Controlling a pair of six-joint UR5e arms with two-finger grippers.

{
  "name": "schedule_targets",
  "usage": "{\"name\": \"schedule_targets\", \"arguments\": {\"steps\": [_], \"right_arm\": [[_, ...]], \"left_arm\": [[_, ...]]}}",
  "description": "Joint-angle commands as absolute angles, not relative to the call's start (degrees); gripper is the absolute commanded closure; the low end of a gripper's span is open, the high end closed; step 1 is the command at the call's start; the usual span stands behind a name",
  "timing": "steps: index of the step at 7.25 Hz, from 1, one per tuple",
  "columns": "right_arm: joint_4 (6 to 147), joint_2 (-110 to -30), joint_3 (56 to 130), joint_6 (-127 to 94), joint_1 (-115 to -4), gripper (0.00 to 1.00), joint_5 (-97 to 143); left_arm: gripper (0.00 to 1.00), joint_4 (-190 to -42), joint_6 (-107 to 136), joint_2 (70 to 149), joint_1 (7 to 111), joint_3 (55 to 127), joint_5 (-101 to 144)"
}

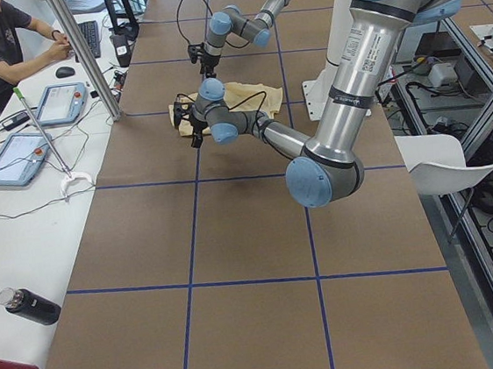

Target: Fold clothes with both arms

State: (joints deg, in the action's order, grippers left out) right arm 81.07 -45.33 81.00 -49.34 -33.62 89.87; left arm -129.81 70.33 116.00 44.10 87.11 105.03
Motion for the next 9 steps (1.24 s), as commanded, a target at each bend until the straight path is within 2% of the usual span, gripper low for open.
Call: {"name": "schedule_targets", "arguments": {"steps": [1, 5, 9], "right_arm": [[76.47, -38.36, 68.79, -49.31, -33.93, 0.00, 88.16], [71.47, -36.39, 62.24, -49.04, -34.01, 0.00, 87.54], [71.46, -35.68, 60.65, -49.04, -33.84, 0.00, 87.45]], "left_arm": [[0.00, -129.81, 70.31, 115.93, 44.03, 87.10, 105.03], [0.00, -129.81, 70.05, 115.58, 44.03, 87.01, 105.03], [0.00, -130.96, 70.14, 115.22, 44.03, 86.66, 105.03]]}}
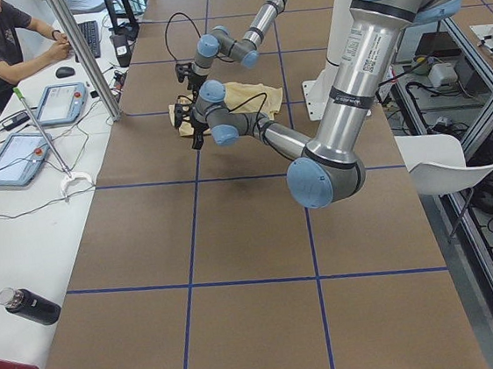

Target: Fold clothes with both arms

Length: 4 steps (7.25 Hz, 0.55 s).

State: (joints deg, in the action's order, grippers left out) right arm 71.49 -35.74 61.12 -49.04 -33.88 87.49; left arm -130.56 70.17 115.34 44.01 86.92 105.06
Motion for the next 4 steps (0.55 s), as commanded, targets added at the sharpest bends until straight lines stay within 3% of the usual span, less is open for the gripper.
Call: {"name": "schedule_targets", "arguments": {"steps": [1, 4], "right_arm": [[71.46, -35.68, 60.56, -49.04, -33.84, 0.00, 87.45], [71.54, -36.30, 60.47, -48.26, -34.45, 0.00, 87.45]], "left_arm": [[0.00, -131.22, 70.22, 115.31, 44.03, 86.66, 105.03], [0.00, -131.31, 70.40, 115.49, 44.03, 86.66, 105.03]]}}
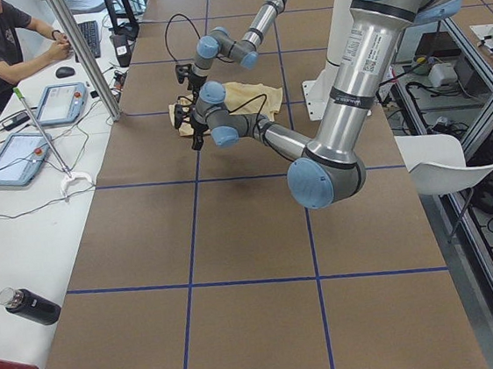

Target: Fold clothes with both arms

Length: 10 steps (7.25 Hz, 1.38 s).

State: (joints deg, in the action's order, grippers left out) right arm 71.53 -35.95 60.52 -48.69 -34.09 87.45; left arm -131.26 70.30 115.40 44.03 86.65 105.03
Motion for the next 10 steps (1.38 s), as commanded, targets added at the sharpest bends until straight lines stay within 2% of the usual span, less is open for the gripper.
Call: {"name": "schedule_targets", "arguments": {"steps": [1, 6, 9, 10], "right_arm": [[71.54, -36.56, 60.47, -47.56, -35.24, 0.00, 87.45], [71.37, -40.60, 61.26, -39.22, -40.68, 0.00, 88.59], [72.16, -41.92, 66.77, -37.88, -41.84, 0.00, 93.41], [72.07, -44.19, 71.32, -38.49, -41.84, 0.00, 95.08]], "left_arm": [[0.00, -131.31, 70.40, 115.49, 44.03, 86.66, 105.03], [0.00, -131.22, 70.58, 115.93, 43.95, 86.75, 105.12], [0.00, -131.22, 70.40, 115.84, 43.95, 86.66, 105.12], [0.00, -131.22, 70.40, 115.75, 43.95, 86.66, 105.12]]}}
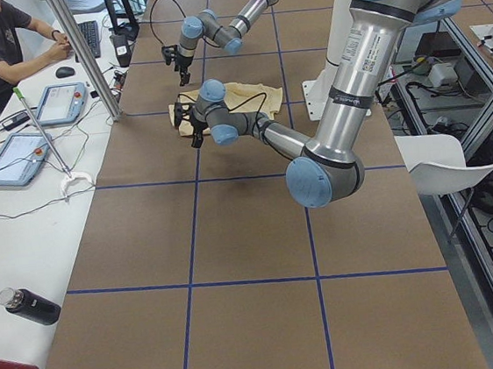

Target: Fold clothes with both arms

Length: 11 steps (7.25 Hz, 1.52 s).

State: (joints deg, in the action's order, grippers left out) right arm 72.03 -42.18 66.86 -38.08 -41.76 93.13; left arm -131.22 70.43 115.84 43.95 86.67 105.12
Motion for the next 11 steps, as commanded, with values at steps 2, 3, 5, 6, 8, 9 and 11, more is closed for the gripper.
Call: {"name": "schedule_targets", "arguments": {"steps": [2, 3, 5, 6, 8, 9, 11], "right_arm": [[78.27, -51.47, 86.93, -43.13, -38.95, 0.00, 97.99], [81.70, -53.94, 93.28, -47.77, -37.28, 0.00, 98.69], [82.88, -59.30, 101.83, -61.89, -34.91, 0.00, 104.13], [82.18, -60.89, 104.39, -71.88, -32.63, 0.00, 104.24], [79.74, -61.70, 105.38, -90.02, -27.45, 0.01, 102.14], [78.59, -62.92, 105.29, -95.83, -24.20, 0.01, 98.30], [78.31, -64.59, 105.29, -98.79, -20.66, 0.02, 93.00]], "left_arm": [[0.00, -131.31, 70.40, 115.58, 43.95, 86.92, 105.20], [0.00, -131.31, 70.31, 115.23, 43.95, 87.01, 105.21], [0.00, -131.48, 70.31, 115.05, 44.03, 87.10, 107.47], [0.00, -131.57, 70.31, 115.05, 44.03, 87.10, 107.66], [0.00, -131.57, 70.31, 114.70, 44.03, 87.10, 107.67], [0.00, -131.92, 70.31, 114.61, 44.12, 87.10, 107.67], [0.00, -131.92, 70.40, 114.61, 44.03, 87.19, 107.67]]}}
